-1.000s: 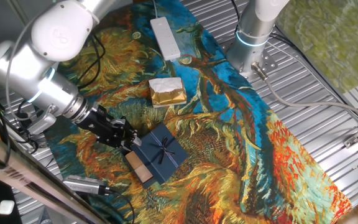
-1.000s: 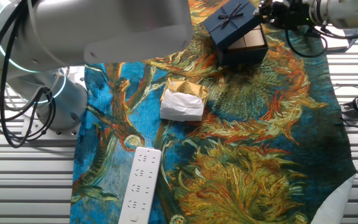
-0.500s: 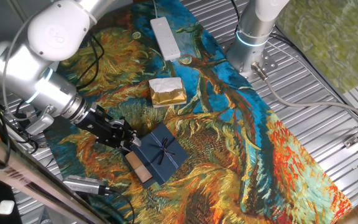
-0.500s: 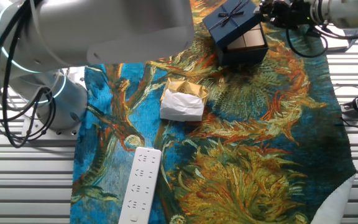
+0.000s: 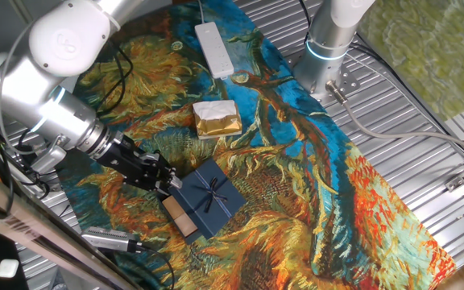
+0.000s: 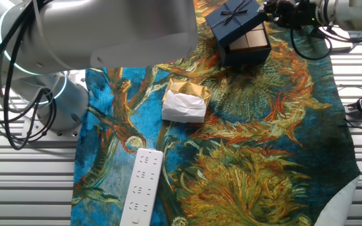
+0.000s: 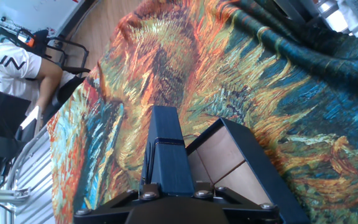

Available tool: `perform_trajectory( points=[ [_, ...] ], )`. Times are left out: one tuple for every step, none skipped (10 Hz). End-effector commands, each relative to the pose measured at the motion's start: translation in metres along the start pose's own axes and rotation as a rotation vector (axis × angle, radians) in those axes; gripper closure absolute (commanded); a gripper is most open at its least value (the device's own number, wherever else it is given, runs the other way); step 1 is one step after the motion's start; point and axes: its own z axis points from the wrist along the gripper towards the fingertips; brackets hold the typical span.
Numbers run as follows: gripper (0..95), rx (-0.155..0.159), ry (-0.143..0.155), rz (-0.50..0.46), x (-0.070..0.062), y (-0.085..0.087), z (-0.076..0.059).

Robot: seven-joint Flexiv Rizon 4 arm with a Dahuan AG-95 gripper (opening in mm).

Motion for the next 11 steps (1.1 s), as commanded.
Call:
perform_trajectory(
  points=[
    [95.0, -0.001, 0.000, 0.000, 0.0003, 0.0001, -0.0001],
    [95.0, -0.004, -0.004, 0.000, 0.0005, 0.0002, -0.0003],
    [95.0, -0.005, -0.006, 0.000, 0.0007, 0.0004, -0.0005],
    [95.0, -0.006, -0.006, 0.000, 0.0009, 0.0005, -0.0007],
    [95.0, -0.007, -0.007, 0.000, 0.0014, 0.0008, -0.0012],
    [95.0, -0.011, -0.010, 0.002, 0.0016, 0.0009, -0.0014],
    [95.0, -0.013, -0.012, 0.002, 0.0017, 0.0009, -0.0015],
    [95.0, -0.016, -0.016, 0.003, 0.0018, 0.0011, -0.0017],
    [95.0, -0.017, -0.018, 0.006, 0.0017, 0.0012, -0.0021],
    [95.0, -0.018, -0.019, 0.007, 0.0015, 0.0013, -0.0024],
    [95.0, -0.018, -0.020, 0.008, 0.0009, 0.0015, -0.0031]
  ],
)
